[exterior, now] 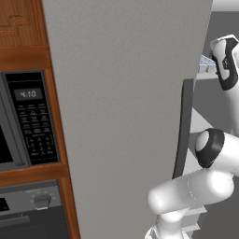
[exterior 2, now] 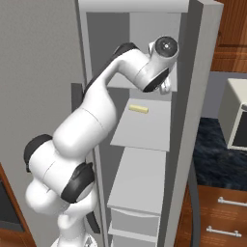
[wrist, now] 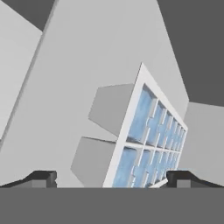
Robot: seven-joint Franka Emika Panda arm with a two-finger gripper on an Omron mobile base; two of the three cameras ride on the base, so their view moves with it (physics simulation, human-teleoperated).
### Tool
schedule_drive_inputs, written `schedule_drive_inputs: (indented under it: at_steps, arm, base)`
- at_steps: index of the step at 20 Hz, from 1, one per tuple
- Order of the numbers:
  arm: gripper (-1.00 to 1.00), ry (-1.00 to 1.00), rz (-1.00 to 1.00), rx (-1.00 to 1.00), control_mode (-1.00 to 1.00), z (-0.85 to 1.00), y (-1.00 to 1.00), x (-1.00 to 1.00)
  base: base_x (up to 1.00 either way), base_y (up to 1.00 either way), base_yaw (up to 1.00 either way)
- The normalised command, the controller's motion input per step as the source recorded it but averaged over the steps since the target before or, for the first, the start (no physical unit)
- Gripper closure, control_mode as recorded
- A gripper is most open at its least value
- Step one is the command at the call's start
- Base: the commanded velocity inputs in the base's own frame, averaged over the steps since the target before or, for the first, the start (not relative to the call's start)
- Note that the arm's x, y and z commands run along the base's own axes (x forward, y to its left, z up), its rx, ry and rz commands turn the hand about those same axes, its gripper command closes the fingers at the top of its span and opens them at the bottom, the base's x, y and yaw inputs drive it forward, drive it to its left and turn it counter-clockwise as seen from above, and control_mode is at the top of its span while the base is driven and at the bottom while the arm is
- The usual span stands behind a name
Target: Open the freezer door, pick up the ice cube tray from the freezer, and place it on the dining counter.
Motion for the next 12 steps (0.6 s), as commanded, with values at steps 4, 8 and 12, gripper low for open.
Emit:
schedule_drive_inputs:
  at_steps: [4, 8, 12]
  arm:
    - [-1.0, 0.0, 0.0, -0.01, -1.0, -0.02, 0.14, 0.75]
    - [-1.0, 0.0, 0.0, 0.0, -1.0, -0.04, 0.01, 0.7]
    - [1.0, 0.01, 0.05, -0.03, -1.0, -0.35, 0.16, 0.44]
  base:
    - [0.0, 0.0, 0.0]
    - [0.0, 0.0, 0.0]
    - [0.0, 0.0, 0.0]
